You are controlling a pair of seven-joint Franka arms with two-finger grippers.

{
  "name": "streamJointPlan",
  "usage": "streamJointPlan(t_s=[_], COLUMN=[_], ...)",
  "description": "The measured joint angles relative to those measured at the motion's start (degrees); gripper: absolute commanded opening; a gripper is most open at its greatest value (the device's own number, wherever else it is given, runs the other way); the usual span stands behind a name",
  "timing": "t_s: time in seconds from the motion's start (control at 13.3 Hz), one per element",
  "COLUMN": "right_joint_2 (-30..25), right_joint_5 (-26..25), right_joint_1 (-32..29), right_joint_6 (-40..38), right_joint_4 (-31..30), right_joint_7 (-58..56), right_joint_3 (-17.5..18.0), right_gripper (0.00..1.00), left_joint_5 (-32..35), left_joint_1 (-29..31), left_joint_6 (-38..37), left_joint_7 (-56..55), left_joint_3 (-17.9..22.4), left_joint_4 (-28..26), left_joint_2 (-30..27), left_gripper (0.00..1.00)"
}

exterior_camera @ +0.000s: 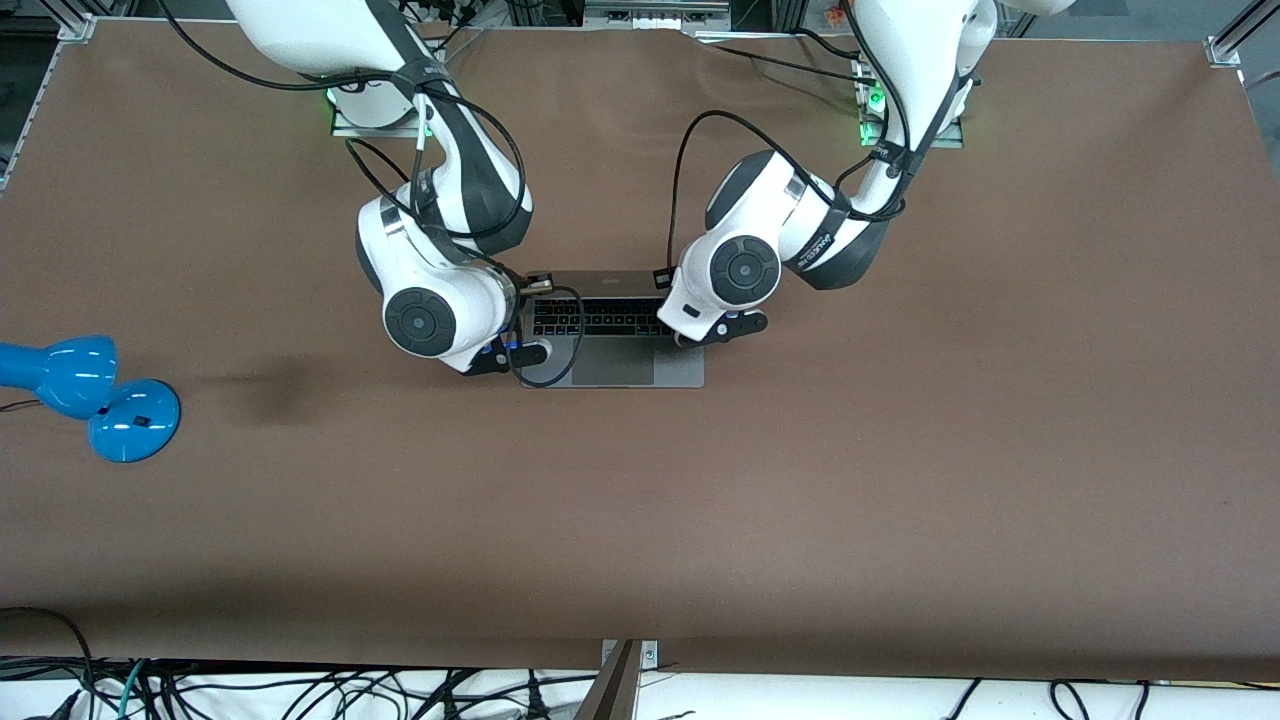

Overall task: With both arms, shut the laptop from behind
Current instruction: 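Push the screen forward with both grippers, tilting it toward the keyboard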

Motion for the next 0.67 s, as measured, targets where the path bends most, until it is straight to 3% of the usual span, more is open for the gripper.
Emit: streamJointPlan(t_s=[0.67], right_joint_2=[2.5], right_joint_5=[-1.0], right_joint_1=[-1.6], right_joint_6=[4.3], right_joint_4=[0.0], right_joint_7=[-3.5], right_joint_3=[-0.1], right_gripper=[0.00], left_joint_5=[0.4], left_joint_1=[0.3], left_joint_6=[4.1], left_joint_7=[0.6], left_joint_3=[0.0], left_joint_4=[0.1], left_joint_2=[2.9], left_gripper=[0.00])
